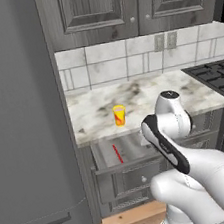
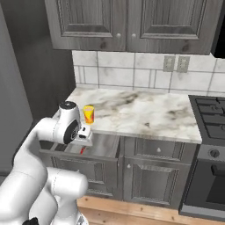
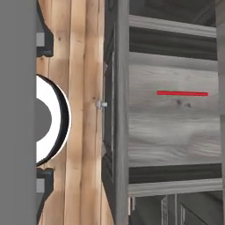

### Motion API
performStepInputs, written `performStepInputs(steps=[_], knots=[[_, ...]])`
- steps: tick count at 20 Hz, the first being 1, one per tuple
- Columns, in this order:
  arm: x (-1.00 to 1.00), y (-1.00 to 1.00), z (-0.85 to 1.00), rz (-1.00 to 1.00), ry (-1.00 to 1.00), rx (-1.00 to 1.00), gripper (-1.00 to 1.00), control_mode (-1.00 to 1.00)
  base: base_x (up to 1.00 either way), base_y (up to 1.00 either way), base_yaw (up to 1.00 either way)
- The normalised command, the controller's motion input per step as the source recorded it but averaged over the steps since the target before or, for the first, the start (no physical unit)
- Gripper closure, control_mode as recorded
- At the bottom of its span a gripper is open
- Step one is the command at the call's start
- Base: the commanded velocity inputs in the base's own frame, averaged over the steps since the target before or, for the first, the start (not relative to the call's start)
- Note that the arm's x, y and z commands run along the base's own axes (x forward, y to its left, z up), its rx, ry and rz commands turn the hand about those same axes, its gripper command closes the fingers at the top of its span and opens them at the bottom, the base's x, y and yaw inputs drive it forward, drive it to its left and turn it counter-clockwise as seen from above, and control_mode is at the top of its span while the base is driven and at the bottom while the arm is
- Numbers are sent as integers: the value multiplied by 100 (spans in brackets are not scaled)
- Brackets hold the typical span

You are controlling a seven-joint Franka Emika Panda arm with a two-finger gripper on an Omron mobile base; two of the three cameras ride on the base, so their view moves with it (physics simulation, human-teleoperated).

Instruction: Pick up the straw from the right drawer and put it inside the smoothie cup.

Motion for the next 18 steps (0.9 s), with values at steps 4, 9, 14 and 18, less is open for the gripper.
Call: performStepInputs(steps=[4, 9, 14, 18], knots=[[23, 21, -41, 0, 0, 0, -100, -100, 0, 0, 0], [29, 16, -27, 0, 2, 0, -100, -100, 0, 0, 0], [38, 14, -17, 0, 6, 0, -100, -100, 0, 0, 0], [44, 12, -19, 0, 7, 0, -100, -100, 0, 0, 0]])
